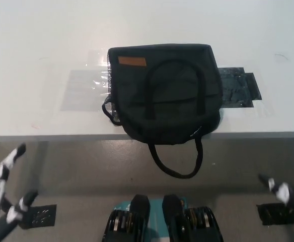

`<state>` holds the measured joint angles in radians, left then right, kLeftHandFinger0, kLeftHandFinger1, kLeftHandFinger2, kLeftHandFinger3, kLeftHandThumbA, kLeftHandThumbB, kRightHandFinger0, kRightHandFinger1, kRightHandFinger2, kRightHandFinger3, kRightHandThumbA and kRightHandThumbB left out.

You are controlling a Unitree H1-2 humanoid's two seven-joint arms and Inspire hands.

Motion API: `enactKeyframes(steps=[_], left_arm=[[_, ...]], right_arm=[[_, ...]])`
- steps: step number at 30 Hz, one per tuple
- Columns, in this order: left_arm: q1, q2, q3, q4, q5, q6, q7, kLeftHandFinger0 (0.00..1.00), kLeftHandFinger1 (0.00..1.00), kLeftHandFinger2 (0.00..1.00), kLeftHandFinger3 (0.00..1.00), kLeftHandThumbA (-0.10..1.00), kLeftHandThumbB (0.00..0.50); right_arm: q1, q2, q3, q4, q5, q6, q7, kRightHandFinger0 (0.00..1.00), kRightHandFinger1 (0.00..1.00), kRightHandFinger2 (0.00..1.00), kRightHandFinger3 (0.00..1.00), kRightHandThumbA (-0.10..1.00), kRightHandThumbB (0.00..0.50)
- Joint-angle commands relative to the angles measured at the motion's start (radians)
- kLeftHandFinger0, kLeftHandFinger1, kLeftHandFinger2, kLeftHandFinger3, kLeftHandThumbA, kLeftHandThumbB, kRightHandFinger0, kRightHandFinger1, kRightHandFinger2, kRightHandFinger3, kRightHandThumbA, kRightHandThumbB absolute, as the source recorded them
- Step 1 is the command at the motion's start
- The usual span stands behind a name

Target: A soft travel bag is kept infront of the robot in the middle of the desk and the robot uses both its hands to press it to reduce its size

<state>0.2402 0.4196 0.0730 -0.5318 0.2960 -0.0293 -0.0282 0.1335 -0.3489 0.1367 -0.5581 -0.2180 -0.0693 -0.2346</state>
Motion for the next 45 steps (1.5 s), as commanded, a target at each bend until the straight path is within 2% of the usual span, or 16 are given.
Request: enactKeyframes(steps=[1,3,4,5,7,9,10,12,18,21,24,30,35,40,42,45], left_arm=[[0.09,-0.025,-0.019,-0.041,-0.259,-0.279,0.002,1.0,1.0,1.0,1.0,1.0,0.191],[0.087,-0.037,-0.04,-0.02,-0.257,-0.272,-0.011,1.0,1.0,1.0,1.0,1.0,0.204],[0.063,-0.068,-0.091,0.045,-0.249,-0.303,-0.029,1.0,1.0,1.0,1.0,1.0,0.136],[0.055,-0.081,-0.106,0.065,-0.246,-0.302,-0.035,1.0,1.0,1.0,1.0,1.0,0.147],[0.039,-0.116,-0.15,0.094,-0.232,-0.221,-0.064,1.0,1.0,1.0,1.0,1.0,0.209],[0.028,-0.142,-0.169,0.101,-0.238,-0.188,-0.071,1.0,1.0,1.0,1.0,1.0,0.192],[0.019,-0.151,-0.179,0.122,-0.264,-0.186,-0.084,1.0,1.0,1.0,1.0,1.0,0.162],[-0.01,-0.161,-0.186,0.186,-0.264,-0.192,-0.091,1.0,1.0,1.0,1.0,1.0,0.176],[-0.059,-0.166,-0.168,0.249,-0.329,-0.136,-0.119,1.0,1.0,1.0,1.0,1.0,0.207],[-0.074,-0.177,-0.156,0.269,-0.391,-0.085,-0.131,1.0,1.0,1.0,1.0,1.0,0.209],[-0.096,-0.181,-0.14,0.292,-0.419,-0.063,-0.132,1.0,1.0,1.0,1.0,1.0,0.204],[-0.121,-0.184,-0.127,0.325,-0.433,-0.05,-0.139,1.0,1.0,1.0,1.0,1.0,0.203],[-0.133,-0.183,-0.126,0.334,-0.415,-0.056,-0.141,1.0,1.0,1.0,1.0,1.0,0.167],[-0.144,-0.18,-0.121,0.327,-0.421,-0.041,-0.147,1.0,1.0,1.0,1.0,1.0,0.166],[-0.146,-0.181,-0.119,0.321,-0.413,-0.036,-0.144,1.0,1.0,1.0,1.0,1.0,0.158],[-0.152,-0.183,-0.113,0.31,-0.419,-0.015,-0.143,1.0,1.0,1.0,1.0,1.0,0.155]], right_arm=[[0.138,0.004,0.012,-0.069,0.324,-0.293,0.051,1.0,1.0,1.0,1.0,1.0,0.224],[0.145,0.023,0.024,-0.062,0.35,-0.27,0.063,1.0,1.0,1.0,1.0,1.0,0.222],[0.16,0.061,0.06,-0.052,0.363,-0.217,0.078,1.0,1.0,1.0,1.0,1.0,0.212],[0.163,0.07,0.07,-0.042,0.365,-0.206,0.086,1.0,1.0,1.0,1.0,1.0,0.219],[0.15,0.087,0.096,0.02,0.393,-0.207,0.125,1.0,1.0,1.0,1.0,1.0,0.222],[0.137,0.113,0.1,0.065,0.38,-0.212,0.129,1.0,1.0,1.0,1.0,1.0,0.224],[0.129,0.131,0.102,0.094,0.395,-0.214,0.134,1.0,1.0,1.0,1.0,1.0,0.23],[0.106,0.16,0.098,0.177,0.443,-0.211,0.162,1.0,1.0,1.0,1.0,1.0,0.262],[0.015,0.227,0.069,0.409,0.547,-0.225,0.252,1.0,1.0,1.0,1.0,1.0,0.259],[-0.025,0.242,0.045,0.489,0.568,-0.232,0.281,1.0,1.0,1.0,1.0,1.0,0.227],[-0.05,0.254,0.024,0.523,0.558,-0.233,0.297,1.0,1.0,1.0,1.0,1.0,0.228],[-0.078,0.266,-0.005,0.556,0.495,-0.231,0.288,1.0,1.0,1.0,1.0,1.0,0.193],[-0.092,0.275,-0.018,0.572,0.487,-0.23,0.305,1.0,1.0,1.0,1.0,1.0,0.199],[-0.1,0.281,-0.027,0.566,0.472,-0.226,0.311,1.0,1.0,1.0,1.0,1.0,0.203],[-0.097,0.284,-0.029,0.553,0.456,-0.213,0.301,0.81,1.0,1.0,1.0,1.0,0.215],[-0.109,0.281,-0.032,0.563,0.407,-0.229,0.286,0.23,1.0,1.0,1.0,1.0,0.198]])
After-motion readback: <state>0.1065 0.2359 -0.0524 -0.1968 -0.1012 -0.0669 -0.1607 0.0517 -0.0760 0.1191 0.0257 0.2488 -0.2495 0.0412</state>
